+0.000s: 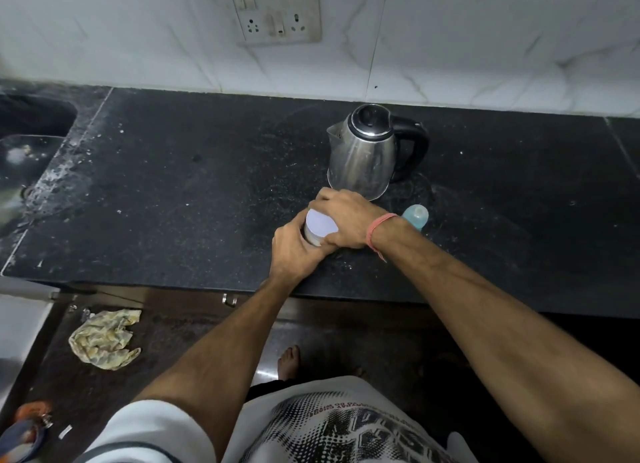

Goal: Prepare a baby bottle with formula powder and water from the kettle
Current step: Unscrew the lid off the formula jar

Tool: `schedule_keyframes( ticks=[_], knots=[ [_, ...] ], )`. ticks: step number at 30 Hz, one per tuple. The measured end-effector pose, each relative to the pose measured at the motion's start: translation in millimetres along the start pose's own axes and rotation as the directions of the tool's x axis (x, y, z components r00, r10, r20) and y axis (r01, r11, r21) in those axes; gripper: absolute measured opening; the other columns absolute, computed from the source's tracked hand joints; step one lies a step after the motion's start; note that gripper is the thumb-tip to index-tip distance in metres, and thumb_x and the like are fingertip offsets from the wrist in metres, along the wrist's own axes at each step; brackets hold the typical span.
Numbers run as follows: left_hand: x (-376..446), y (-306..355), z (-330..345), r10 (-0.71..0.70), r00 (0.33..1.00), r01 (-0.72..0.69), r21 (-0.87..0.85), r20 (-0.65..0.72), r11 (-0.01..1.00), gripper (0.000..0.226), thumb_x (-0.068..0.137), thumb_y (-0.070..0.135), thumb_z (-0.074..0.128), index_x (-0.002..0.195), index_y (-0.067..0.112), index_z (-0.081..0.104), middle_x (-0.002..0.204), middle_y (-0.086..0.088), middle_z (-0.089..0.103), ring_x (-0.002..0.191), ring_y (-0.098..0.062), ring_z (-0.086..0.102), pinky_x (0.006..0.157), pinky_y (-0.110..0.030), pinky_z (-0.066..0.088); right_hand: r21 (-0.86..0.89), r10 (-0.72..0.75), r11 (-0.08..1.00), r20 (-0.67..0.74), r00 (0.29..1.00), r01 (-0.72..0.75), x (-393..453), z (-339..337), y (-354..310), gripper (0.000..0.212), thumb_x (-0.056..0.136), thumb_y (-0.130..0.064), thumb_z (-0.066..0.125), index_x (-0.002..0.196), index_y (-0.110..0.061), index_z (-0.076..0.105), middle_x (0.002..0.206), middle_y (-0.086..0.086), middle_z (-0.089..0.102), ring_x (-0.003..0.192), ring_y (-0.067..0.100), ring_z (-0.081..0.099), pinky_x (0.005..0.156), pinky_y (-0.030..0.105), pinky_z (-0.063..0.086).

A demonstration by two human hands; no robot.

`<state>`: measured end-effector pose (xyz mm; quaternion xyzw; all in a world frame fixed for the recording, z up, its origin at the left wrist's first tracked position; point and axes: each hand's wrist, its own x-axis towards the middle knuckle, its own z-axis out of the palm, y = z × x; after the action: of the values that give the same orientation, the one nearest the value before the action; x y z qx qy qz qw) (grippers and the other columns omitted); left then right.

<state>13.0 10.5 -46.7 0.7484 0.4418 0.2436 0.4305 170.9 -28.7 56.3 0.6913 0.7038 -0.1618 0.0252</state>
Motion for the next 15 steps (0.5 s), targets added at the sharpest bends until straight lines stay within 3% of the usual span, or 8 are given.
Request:
schedule_keyframes(
  ticks=[5,8,10,12,15],
  knots=[
    [0,-3,3,-0.027,1.000,0.027,-0.042,0.009,0.999,0.079,0.068,0.059,0.103,0.135,0.026,0.075,0.111,0.014,0.084,0.103,-0.003,0.080,0.090,-0.041,0.069,0.019,0.038,0.999,0.070,0.997,-0.039,5,-1,-10,0.071,0.081,-0.031,0.089,0.146,-0.023,0.062,0.141,0.000,0.057,0.122,0.029,0.061,0.106,0.043,0.054],
    [2,-5,2,-0.035,0.999,0.035,-0.041,0.017,0.999,0.086,0.066,0.057,0.104,0.141,0.029,0.073,0.114,0.016,0.084,0.106,-0.002,0.079,0.092,-0.041,0.069,0.066,0.146,0.987,-0.003,0.989,-0.146,4,1,-15,0.078,0.084,-0.047,0.085,0.149,-0.015,0.055,0.140,0.006,0.060,0.124,0.032,0.065,0.103,0.046,0.056],
    [1,-4,1,-0.031,0.999,0.031,-0.045,0.022,0.999,0.089,0.066,0.056,0.106,0.145,0.032,0.072,0.116,0.018,0.084,0.107,-0.001,0.079,0.092,-0.038,0.068,0.011,0.237,0.971,-0.086,0.968,-0.237,3,3,-17,0.082,0.083,-0.064,0.081,0.140,-0.010,0.057,0.134,0.010,0.065,0.117,0.034,0.069,0.096,0.046,0.058],
    [0,-4,1,-0.025,1.000,0.026,-0.054,0.018,0.998,0.092,0.065,0.056,0.107,0.146,0.034,0.071,0.118,0.018,0.083,0.109,0.000,0.078,0.093,-0.038,0.068,-0.056,0.251,0.964,-0.124,0.960,-0.259,2,4,-16,0.073,0.085,-0.068,0.076,0.129,-0.012,0.064,0.124,0.009,0.070,0.112,0.033,0.071,0.090,0.045,0.055],
    [1,-6,1,-0.035,0.999,0.036,-0.067,0.027,0.997,0.094,0.061,0.057,0.107,0.145,0.033,0.071,0.118,0.017,0.083,0.110,-0.002,0.079,0.094,-0.041,0.069,-0.062,0.189,0.979,-0.101,0.977,-0.196,5,2,-16,0.061,0.087,-0.059,0.074,0.128,-0.014,0.067,0.122,0.006,0.070,0.110,0.032,0.071,0.085,0.041,0.051]
  ],
)
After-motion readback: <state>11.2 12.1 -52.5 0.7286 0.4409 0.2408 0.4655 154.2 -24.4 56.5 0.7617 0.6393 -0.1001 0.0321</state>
